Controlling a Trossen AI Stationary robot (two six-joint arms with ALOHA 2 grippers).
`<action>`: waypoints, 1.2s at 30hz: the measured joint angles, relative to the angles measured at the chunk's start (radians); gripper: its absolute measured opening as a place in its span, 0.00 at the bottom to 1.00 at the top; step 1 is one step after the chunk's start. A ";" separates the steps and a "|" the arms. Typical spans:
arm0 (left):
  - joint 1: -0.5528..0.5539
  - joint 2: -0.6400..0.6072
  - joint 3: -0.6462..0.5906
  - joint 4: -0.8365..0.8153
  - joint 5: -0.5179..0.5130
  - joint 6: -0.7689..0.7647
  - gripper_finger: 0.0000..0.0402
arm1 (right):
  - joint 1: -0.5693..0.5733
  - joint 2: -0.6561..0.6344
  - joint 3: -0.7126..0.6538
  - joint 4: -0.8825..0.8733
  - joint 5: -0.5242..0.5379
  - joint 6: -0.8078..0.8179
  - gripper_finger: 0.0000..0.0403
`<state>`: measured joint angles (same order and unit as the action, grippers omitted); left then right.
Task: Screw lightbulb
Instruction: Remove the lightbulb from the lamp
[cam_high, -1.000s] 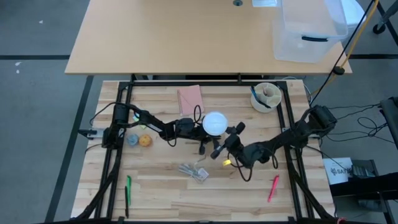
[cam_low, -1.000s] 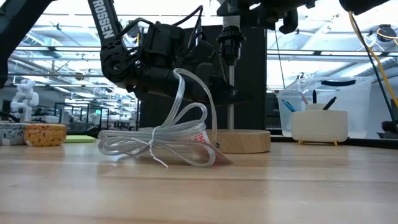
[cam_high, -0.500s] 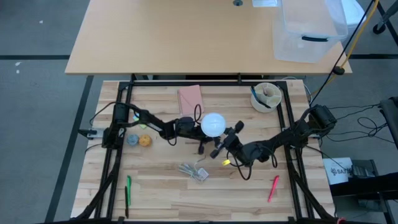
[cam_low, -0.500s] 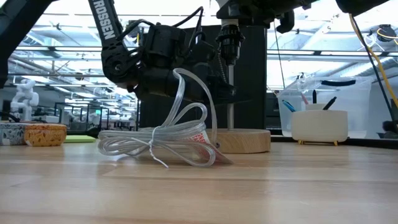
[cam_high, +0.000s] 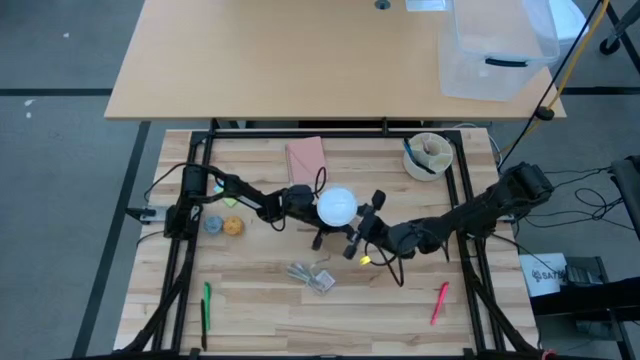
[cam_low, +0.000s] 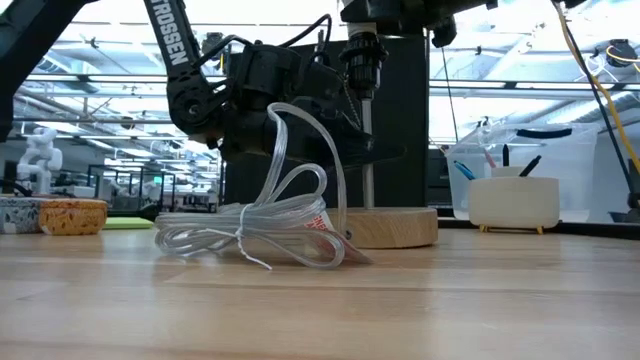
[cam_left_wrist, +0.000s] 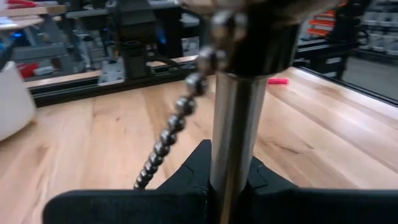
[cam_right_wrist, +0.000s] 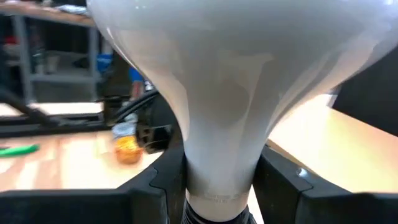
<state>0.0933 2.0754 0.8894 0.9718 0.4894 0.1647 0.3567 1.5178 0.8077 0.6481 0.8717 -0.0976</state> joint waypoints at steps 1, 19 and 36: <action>0.001 0.000 0.000 -0.003 0.017 0.004 0.06 | -0.006 -0.010 0.000 -0.023 -0.031 0.000 0.35; 0.009 0.002 -0.002 -0.023 0.348 0.001 0.05 | -0.244 -0.101 0.001 -0.211 -0.852 -0.077 0.35; 0.008 0.002 0.000 -0.027 0.410 0.009 0.05 | -0.367 -0.095 0.000 -0.195 -1.242 -0.132 0.35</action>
<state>0.1013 2.0773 0.8890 0.9447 0.8997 0.1734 -0.0101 1.4227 0.8074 0.4530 -0.3699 -0.2295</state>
